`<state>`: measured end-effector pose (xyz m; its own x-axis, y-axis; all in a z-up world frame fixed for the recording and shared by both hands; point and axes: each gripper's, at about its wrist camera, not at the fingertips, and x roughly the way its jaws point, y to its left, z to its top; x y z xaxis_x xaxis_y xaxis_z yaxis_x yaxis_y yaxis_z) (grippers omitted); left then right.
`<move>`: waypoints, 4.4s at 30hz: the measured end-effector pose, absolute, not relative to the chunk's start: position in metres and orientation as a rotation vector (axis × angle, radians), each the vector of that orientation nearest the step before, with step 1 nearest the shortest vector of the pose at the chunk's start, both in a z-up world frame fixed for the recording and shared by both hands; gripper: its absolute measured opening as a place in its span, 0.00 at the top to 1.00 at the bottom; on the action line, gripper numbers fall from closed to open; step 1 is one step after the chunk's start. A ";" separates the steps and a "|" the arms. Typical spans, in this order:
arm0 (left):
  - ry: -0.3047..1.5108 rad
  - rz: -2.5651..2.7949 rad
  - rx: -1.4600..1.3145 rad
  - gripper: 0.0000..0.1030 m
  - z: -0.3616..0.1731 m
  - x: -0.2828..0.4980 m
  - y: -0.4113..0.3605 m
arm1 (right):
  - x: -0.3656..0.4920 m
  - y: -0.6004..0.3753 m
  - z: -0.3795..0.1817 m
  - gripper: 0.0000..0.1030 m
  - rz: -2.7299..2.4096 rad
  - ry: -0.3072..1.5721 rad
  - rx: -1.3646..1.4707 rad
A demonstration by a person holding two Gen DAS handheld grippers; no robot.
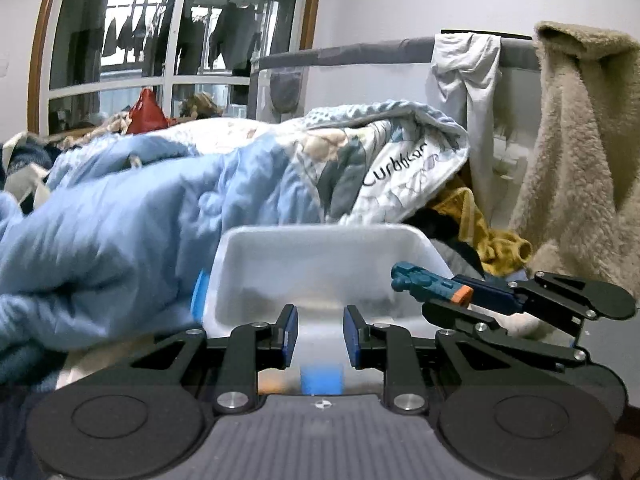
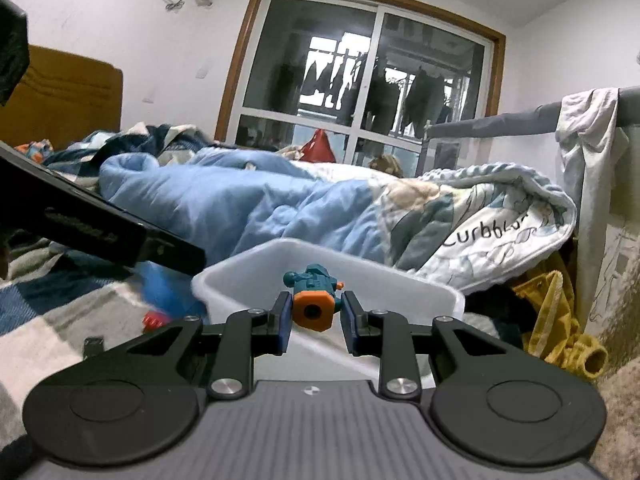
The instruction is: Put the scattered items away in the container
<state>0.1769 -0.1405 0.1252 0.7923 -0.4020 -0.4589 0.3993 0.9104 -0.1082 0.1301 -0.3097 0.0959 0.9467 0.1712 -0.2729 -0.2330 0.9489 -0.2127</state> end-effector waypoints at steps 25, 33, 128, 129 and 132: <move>0.844 -0.093 -0.022 0.70 -0.046 0.213 -0.168 | 0.193 -0.337 0.079 0.72 0.165 0.316 -0.211; 0.683 -0.197 0.018 0.73 0.021 0.177 -0.147 | 0.187 -0.338 0.082 0.72 0.175 0.303 -0.210; 0.844 -0.192 -0.128 0.64 -0.047 0.187 0.030 | 0.278 -0.127 -0.063 0.34 0.620 0.437 -0.665; 0.843 -0.191 -0.131 0.64 -0.047 0.187 0.030 | 0.281 -0.127 -0.063 0.37 0.627 0.449 -0.671; 0.844 -0.183 -0.152 0.64 -0.047 0.186 0.031 | 0.285 -0.122 -0.058 0.63 0.648 0.525 -0.659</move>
<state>0.1861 0.0313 -0.0468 0.6505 -0.2209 -0.7266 0.1008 0.9734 -0.2057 0.2853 -0.1223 -0.0584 0.6834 0.3754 -0.6261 -0.6903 0.6112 -0.3871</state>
